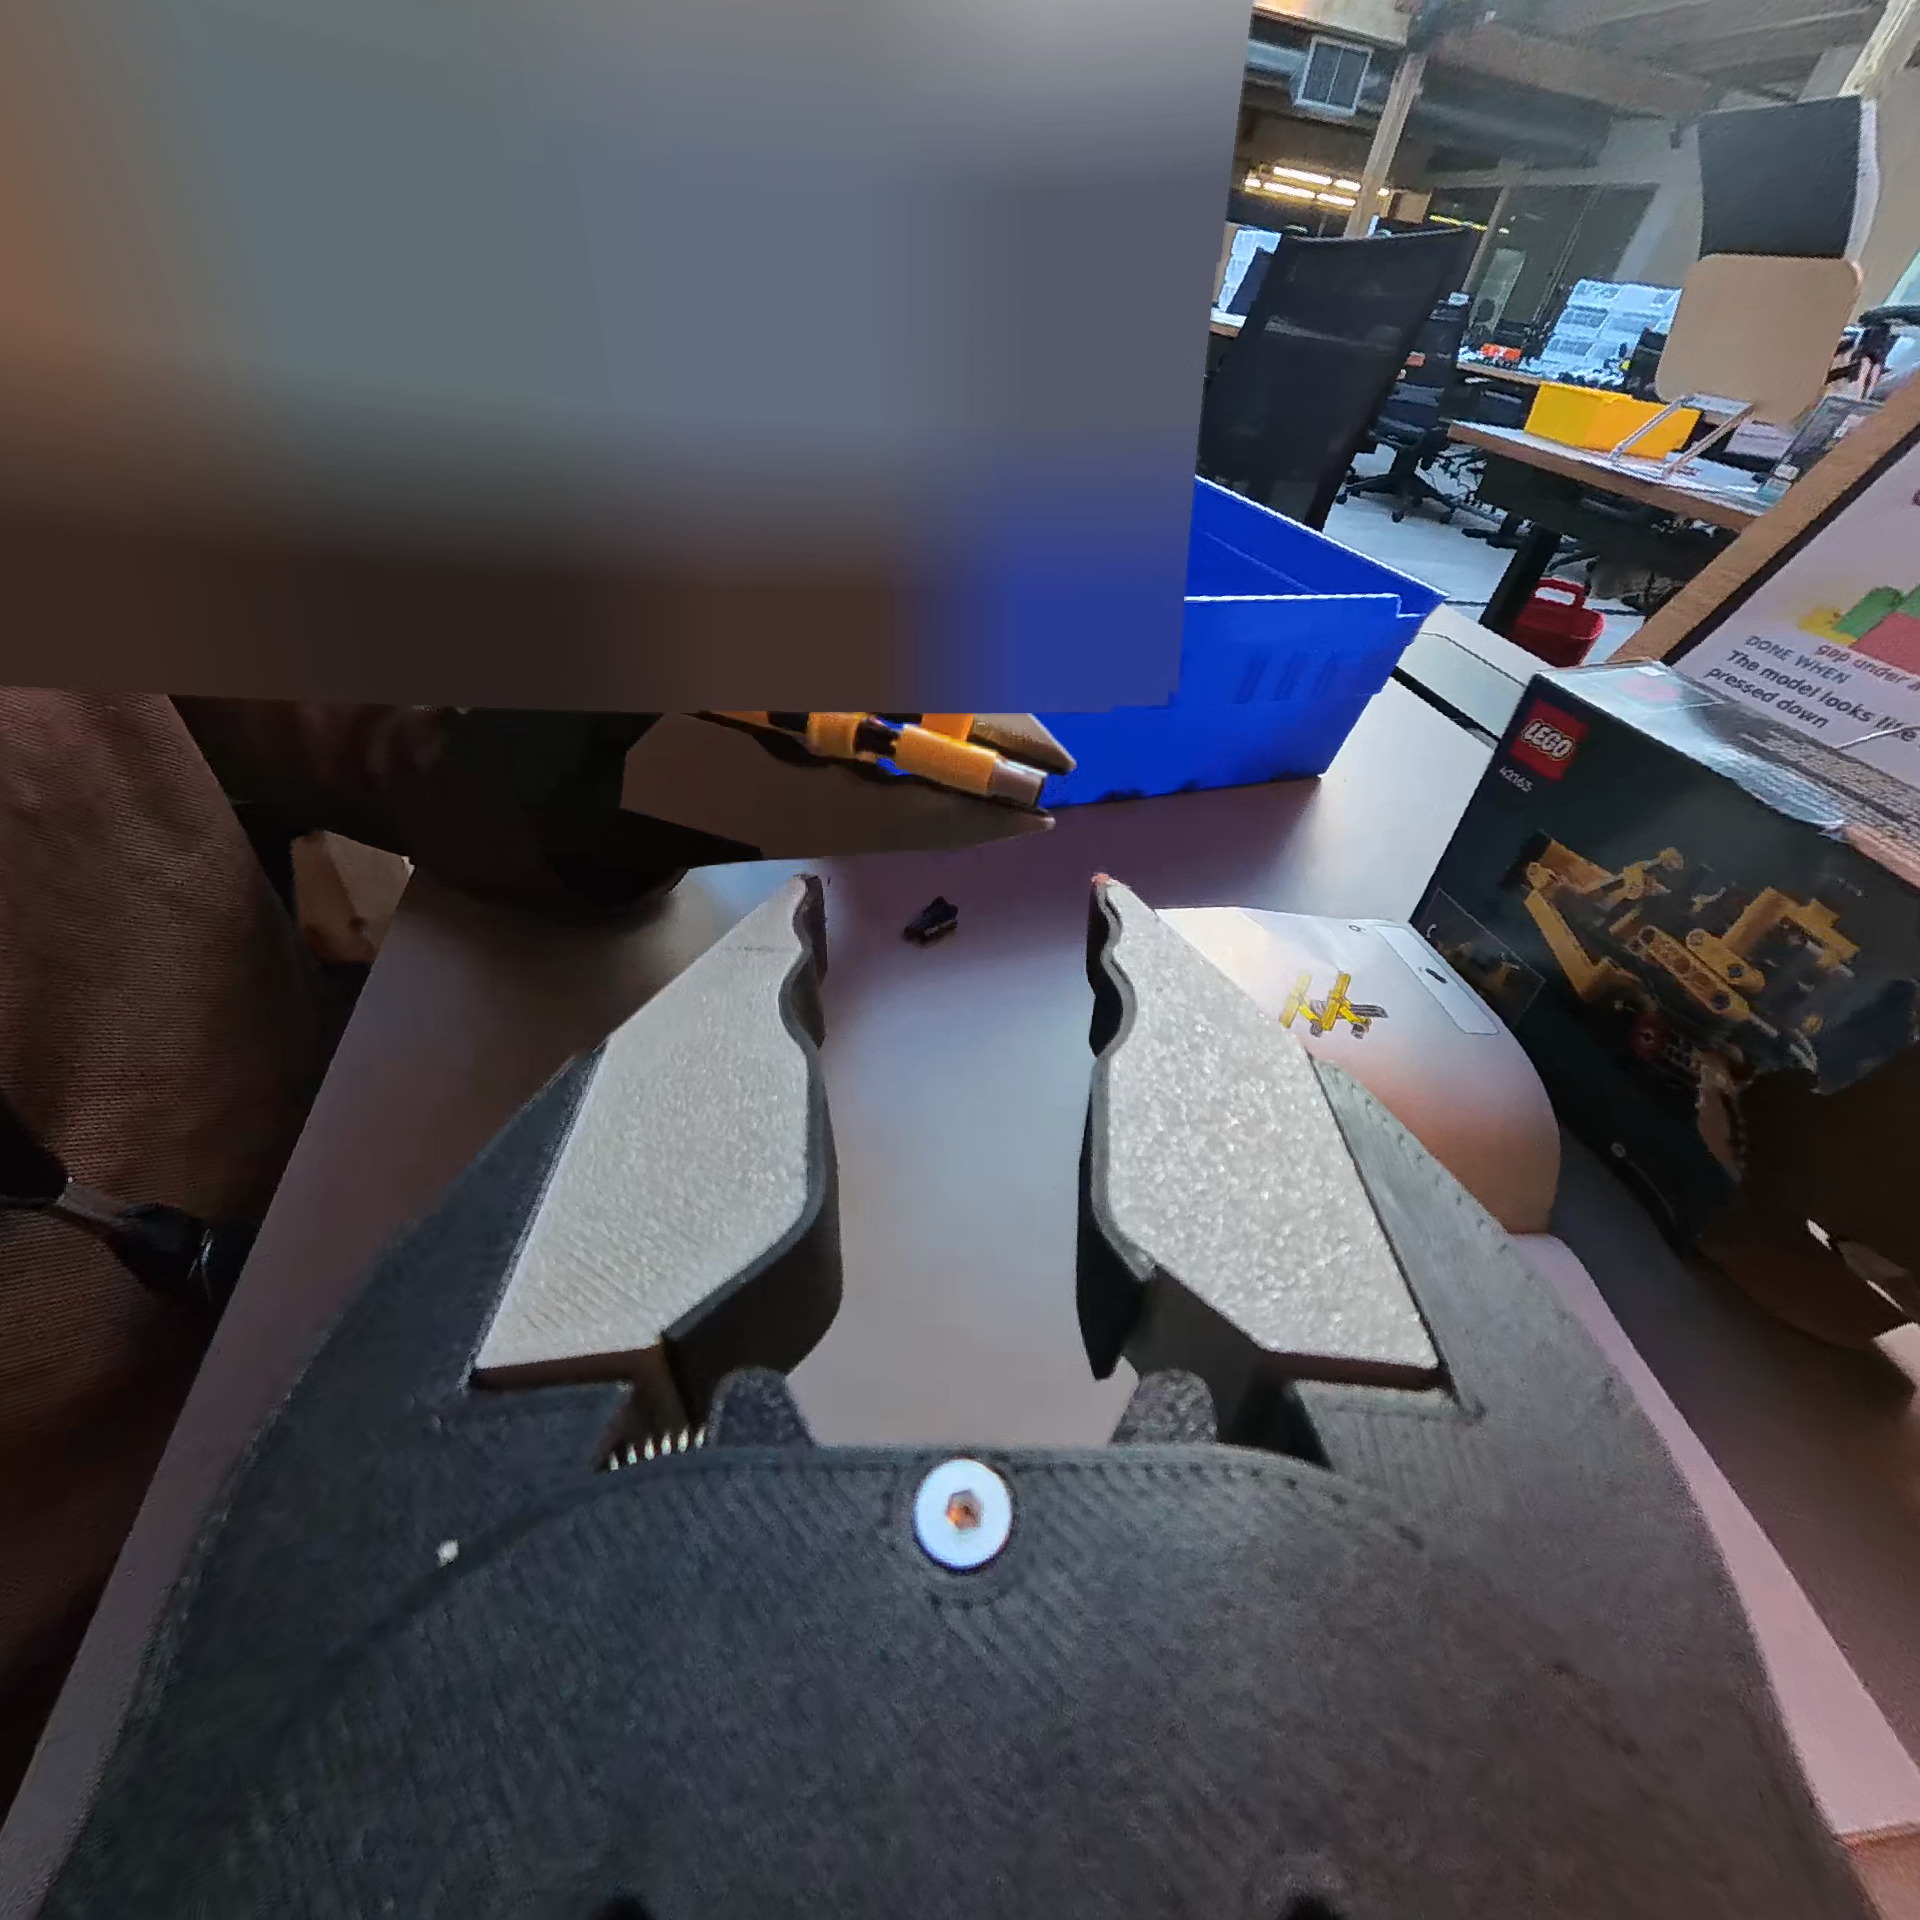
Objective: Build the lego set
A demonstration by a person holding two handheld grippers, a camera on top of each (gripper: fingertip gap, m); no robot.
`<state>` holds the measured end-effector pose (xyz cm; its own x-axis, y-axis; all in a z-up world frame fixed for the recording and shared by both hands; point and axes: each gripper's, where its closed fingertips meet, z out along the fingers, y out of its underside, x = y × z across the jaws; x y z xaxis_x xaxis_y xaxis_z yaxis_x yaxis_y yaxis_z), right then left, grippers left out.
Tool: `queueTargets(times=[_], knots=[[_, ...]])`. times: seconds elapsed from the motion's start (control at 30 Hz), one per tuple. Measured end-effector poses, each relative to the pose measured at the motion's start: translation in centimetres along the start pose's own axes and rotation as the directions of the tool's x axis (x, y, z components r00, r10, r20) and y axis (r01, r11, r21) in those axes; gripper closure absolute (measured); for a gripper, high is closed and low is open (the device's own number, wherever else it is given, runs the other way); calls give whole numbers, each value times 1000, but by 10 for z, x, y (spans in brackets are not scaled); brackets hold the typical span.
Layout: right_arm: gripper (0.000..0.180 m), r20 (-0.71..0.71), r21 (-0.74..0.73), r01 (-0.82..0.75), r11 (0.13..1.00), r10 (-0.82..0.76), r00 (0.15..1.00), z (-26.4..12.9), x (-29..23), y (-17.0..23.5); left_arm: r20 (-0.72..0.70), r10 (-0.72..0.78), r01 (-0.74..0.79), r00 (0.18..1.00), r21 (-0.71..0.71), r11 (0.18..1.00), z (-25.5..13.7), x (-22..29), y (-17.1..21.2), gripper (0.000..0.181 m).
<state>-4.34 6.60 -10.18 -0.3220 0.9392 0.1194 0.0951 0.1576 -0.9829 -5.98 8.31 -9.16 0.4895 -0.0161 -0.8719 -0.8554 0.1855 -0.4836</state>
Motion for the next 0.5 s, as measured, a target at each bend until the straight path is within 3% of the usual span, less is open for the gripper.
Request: queueTargets(times=[0.3, 0.5], knots=[[131, 25, 77, 86, 993, -88, 996, -7, -14, -18, 181, 168, -188, 969, 105, 976, -16, -17, -31, 176], [131, 18, 81, 138, 987, -139, 990, -7, -19, -21, 244, 194, -239, 950, 173, 955, -25, -21, -46, 177]])
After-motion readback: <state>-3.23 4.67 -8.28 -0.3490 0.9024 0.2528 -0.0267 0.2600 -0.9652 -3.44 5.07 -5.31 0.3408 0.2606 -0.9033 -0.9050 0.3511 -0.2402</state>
